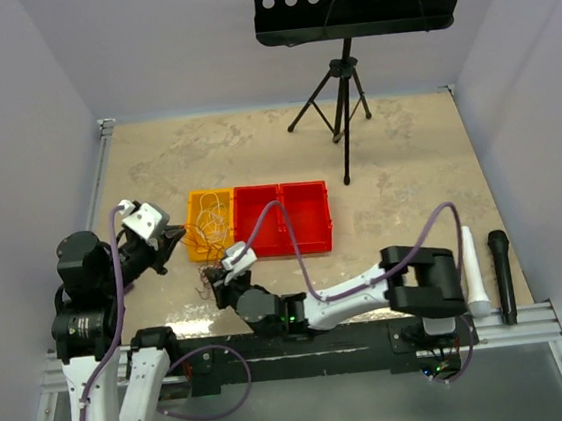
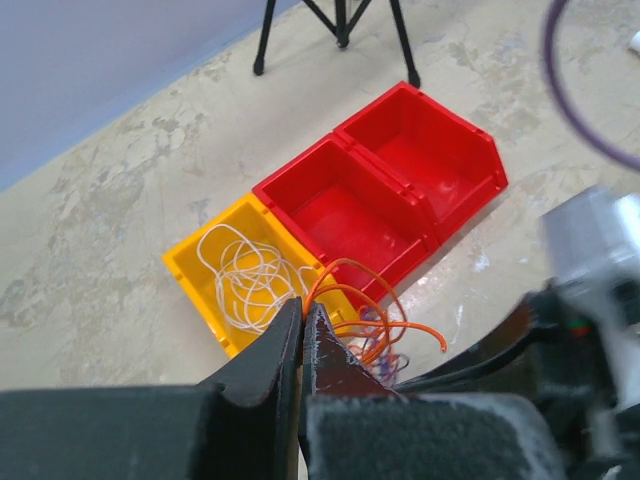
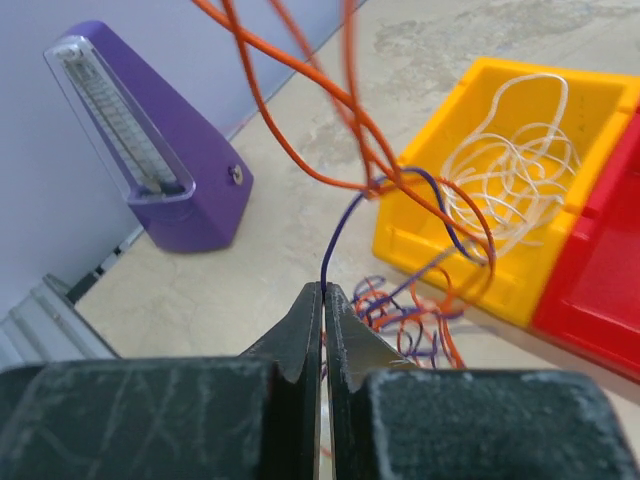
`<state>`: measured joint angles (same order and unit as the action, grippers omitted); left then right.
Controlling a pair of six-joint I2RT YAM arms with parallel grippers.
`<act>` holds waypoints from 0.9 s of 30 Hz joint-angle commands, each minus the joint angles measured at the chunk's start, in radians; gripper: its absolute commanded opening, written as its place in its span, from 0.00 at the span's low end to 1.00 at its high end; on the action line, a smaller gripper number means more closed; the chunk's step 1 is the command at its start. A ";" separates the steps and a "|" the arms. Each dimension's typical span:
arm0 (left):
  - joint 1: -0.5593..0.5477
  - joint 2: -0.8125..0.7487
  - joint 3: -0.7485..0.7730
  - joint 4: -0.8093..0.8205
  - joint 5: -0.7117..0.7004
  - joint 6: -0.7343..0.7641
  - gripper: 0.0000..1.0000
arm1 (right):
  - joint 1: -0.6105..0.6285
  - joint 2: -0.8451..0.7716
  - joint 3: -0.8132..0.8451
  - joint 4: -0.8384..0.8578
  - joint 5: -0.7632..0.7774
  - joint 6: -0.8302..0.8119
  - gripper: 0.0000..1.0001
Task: Untangle the cables
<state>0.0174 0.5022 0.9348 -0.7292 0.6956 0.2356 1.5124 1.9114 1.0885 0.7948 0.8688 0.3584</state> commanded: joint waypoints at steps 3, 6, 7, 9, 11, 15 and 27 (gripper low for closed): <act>-0.002 0.059 0.033 0.069 -0.200 0.031 0.00 | 0.055 -0.371 -0.247 -0.098 -0.007 0.163 0.00; -0.002 0.087 0.047 0.083 -0.245 0.060 0.00 | 0.094 -0.532 -0.360 -0.210 0.021 0.281 0.00; -0.002 0.088 0.044 0.099 -0.255 0.060 0.00 | 0.100 -0.581 -0.384 -0.251 0.036 0.313 0.00; -0.002 0.079 0.029 0.117 -0.271 0.080 0.00 | 0.103 -0.685 -0.420 -0.371 0.081 0.404 0.00; -0.002 0.070 0.007 0.128 -0.284 0.109 0.00 | 0.103 -0.802 -0.443 -0.472 0.119 0.457 0.00; -0.002 0.044 -0.031 0.091 -0.266 0.229 0.00 | 0.103 -0.977 -0.421 -0.632 0.231 0.485 0.00; -0.002 -0.030 -0.200 -0.107 -0.271 0.642 0.00 | 0.103 -1.187 -0.113 -1.147 0.648 0.570 0.00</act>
<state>0.0120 0.5030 0.7620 -0.7574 0.4530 0.6834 1.6157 0.7704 0.8627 -0.1307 1.2911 0.8577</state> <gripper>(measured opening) 0.028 0.010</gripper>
